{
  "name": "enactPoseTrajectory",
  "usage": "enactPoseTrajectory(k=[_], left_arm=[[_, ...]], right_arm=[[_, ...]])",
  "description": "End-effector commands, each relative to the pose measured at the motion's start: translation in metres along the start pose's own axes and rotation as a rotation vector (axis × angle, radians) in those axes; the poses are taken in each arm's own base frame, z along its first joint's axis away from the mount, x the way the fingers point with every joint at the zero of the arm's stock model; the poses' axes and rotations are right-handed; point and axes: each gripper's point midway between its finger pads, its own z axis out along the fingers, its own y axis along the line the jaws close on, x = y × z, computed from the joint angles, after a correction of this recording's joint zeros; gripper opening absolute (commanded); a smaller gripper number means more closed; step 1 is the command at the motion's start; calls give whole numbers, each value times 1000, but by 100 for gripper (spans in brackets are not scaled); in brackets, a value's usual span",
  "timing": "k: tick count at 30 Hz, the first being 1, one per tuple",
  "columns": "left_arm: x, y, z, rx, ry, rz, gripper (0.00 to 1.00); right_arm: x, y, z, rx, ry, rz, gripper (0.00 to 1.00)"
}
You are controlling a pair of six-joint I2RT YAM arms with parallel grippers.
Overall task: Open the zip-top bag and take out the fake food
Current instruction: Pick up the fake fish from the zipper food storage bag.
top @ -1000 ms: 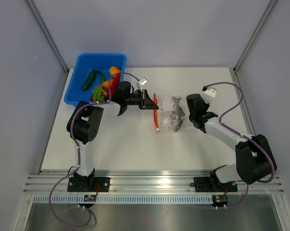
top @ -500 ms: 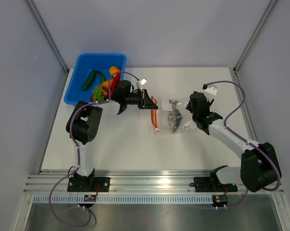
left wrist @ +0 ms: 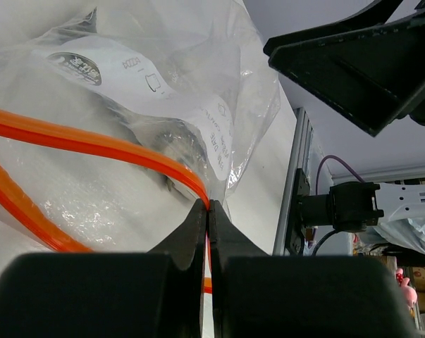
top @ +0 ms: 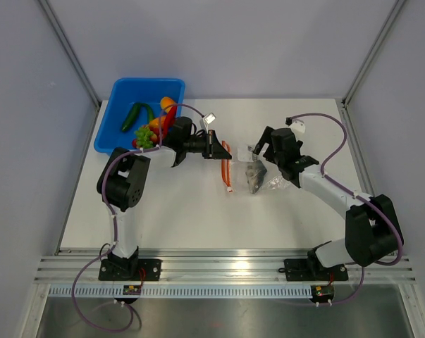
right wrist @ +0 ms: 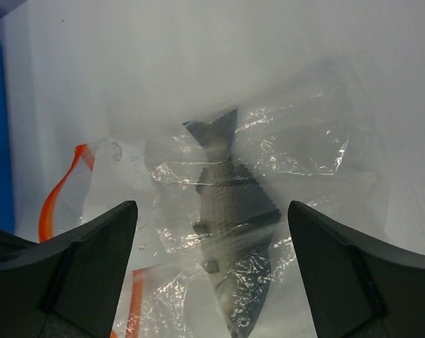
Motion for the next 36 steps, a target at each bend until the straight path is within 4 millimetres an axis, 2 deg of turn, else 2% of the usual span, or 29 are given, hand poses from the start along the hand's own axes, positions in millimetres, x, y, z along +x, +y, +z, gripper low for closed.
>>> enactPoseTrajectory(k=[1, 2, 4, 8, 13, 20, 26, 32, 35, 36], left_arm=[[-23, -21, -1, 23, -45, 99, 0], [-23, -22, -1, 24, -44, 101, 0], [-23, -22, -2, 23, -46, 102, 0], [-23, -22, -2, 21, -48, 103, 0], [-22, -21, -2, 17, -47, 104, 0], [-22, -21, -3, 10, -51, 113, 0], [-22, -21, -3, 6, -52, 122, 0], [-22, -20, -3, 3, -51, 121, 0], [-22, -19, -3, 0, -51, 123, 0], [-22, -19, -3, 0, -51, 123, 0]], right_arm=[[-10, 30, -11, -63, 15, 212, 96], [-12, 32, -10, -60, 17, 243, 99], [-2, 27, -3, -8, 49, 289, 99], [11, 30, 10, 44, 106, 408, 99], [25, 27, 20, 75, 136, 447, 98], [23, 12, 3, 142, 89, 486, 98], [21, 16, -12, 161, 75, 437, 98], [35, 14, -13, 174, 116, 513, 96], [31, 13, -13, 171, 91, 493, 96], [26, 11, -14, 165, 72, 429, 96]])
